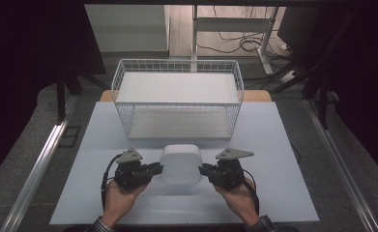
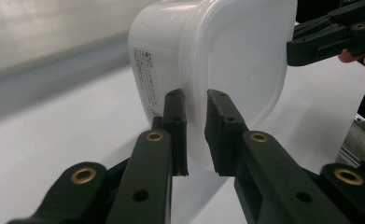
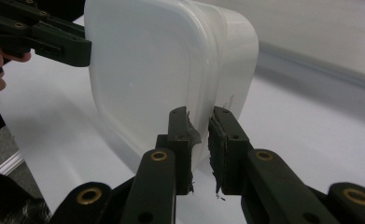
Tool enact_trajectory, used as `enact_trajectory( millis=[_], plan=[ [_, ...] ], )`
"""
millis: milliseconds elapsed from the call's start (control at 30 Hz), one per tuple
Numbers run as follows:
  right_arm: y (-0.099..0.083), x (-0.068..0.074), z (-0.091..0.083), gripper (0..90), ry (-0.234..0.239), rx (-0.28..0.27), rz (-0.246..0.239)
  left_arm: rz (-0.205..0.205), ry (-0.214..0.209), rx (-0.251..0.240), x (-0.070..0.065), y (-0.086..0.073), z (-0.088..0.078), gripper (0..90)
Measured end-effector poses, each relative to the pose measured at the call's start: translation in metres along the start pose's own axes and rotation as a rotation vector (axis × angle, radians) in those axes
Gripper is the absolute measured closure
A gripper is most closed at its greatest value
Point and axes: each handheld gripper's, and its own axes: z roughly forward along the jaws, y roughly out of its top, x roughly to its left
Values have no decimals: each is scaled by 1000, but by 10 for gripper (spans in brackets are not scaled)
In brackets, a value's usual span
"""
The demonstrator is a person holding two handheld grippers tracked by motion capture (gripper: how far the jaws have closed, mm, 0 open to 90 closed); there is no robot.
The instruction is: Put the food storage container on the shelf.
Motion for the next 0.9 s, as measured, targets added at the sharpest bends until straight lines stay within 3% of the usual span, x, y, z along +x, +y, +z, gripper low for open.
enact_trajectory(
  millis=[567, 900],
  plan=[
    [39, -11, -8, 781, 5, -92, -16, 43, 19, -77, 5, 48, -16, 803],
    [71, -16, -18, 780, -19, -148, -43, 66, 25, -114, 8, 78, -24, 803]
  ],
)
